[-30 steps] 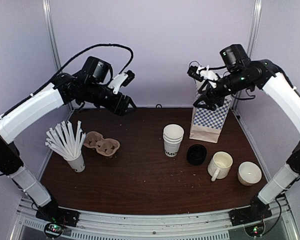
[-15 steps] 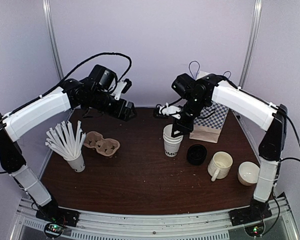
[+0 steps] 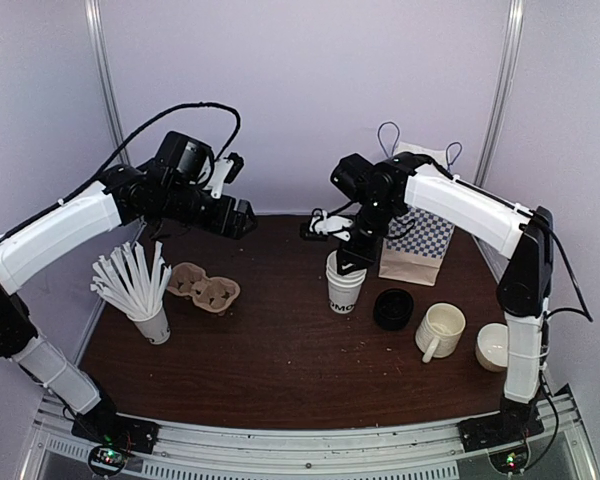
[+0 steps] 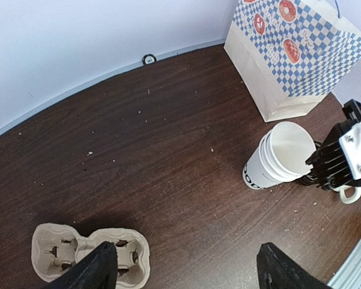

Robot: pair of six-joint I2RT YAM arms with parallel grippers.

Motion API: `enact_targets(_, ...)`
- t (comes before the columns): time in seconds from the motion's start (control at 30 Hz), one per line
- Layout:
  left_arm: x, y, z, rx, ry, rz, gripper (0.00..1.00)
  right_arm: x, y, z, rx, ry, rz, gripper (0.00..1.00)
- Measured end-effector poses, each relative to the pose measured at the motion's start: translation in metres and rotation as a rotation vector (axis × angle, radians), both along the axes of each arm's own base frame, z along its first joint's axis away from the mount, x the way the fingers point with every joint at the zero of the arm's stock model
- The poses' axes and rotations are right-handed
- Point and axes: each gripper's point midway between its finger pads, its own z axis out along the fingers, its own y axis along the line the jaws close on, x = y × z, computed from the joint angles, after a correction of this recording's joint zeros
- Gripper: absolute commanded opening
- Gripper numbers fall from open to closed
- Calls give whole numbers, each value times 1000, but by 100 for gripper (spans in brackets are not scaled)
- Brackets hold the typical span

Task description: Pack the takeout coffee

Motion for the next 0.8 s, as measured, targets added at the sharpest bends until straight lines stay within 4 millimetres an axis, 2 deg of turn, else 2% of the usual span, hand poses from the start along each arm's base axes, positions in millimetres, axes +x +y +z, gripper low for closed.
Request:
enact_targets(0.17, -2, 2, -13, 17, 25, 1, 84, 3, -2, -7, -28, 7, -22, 26)
enact_targets(0.37, -2, 1, -12, 13, 20, 2, 84, 6, -5, -18, -61, 17, -35, 21)
enact_targets(0.8, -4, 3, -17, 15, 27, 4, 84, 5, -8, -22, -81, 24, -40, 16)
